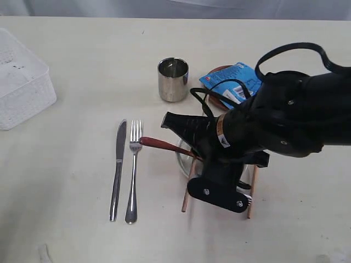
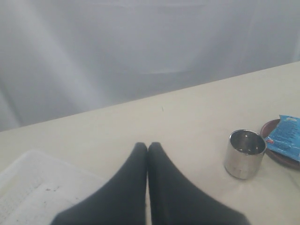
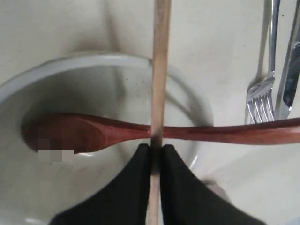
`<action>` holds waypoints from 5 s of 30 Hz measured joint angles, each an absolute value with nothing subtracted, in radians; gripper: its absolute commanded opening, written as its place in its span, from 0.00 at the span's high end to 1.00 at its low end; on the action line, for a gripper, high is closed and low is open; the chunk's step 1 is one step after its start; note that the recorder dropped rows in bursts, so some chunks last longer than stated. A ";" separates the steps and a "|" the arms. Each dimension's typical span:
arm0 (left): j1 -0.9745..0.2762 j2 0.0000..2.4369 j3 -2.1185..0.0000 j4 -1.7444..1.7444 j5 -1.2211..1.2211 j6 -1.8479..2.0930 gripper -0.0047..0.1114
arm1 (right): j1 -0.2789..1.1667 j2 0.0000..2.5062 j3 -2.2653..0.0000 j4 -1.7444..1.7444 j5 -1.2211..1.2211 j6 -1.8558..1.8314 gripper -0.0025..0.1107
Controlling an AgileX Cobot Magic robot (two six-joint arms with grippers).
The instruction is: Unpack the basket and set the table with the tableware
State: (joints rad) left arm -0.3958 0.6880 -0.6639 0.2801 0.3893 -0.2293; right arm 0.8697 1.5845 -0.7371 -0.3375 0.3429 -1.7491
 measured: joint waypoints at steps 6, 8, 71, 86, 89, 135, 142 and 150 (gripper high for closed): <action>-0.396 0.688 -0.664 0.280 0.389 -0.229 0.96 | 0.870 1.585 -0.737 -0.337 0.343 -1.690 0.54; -0.396 0.688 -0.664 0.280 0.389 -0.229 0.96 | 0.870 1.585 -0.737 -0.337 0.343 -1.674 0.54; -0.396 0.688 -0.664 0.280 0.382 -0.240 0.96 | 0.334 1.698 -0.665 0.111 0.373 0.411 0.47; -0.396 0.688 -0.664 0.280 0.382 -0.240 0.96 | 0.334 1.828 -0.854 0.040 0.528 0.409 0.83; -0.396 0.688 -0.664 0.280 0.382 -0.240 0.96 | 0.334 1.827 -0.855 0.000 0.537 0.409 0.97; -0.396 0.688 -0.664 0.280 0.382 -0.240 0.96 | 0.837 1.250 -0.851 -0.204 0.841 -1.815 0.98; -0.396 0.688 -0.664 0.280 0.382 -0.240 0.96 | 0.917 1.404 -0.851 -0.204 0.764 -1.840 0.98; -0.396 0.688 -0.664 0.280 0.382 -0.237 0.96 | 0.918 1.520 -0.851 -0.289 0.733 -1.840 0.98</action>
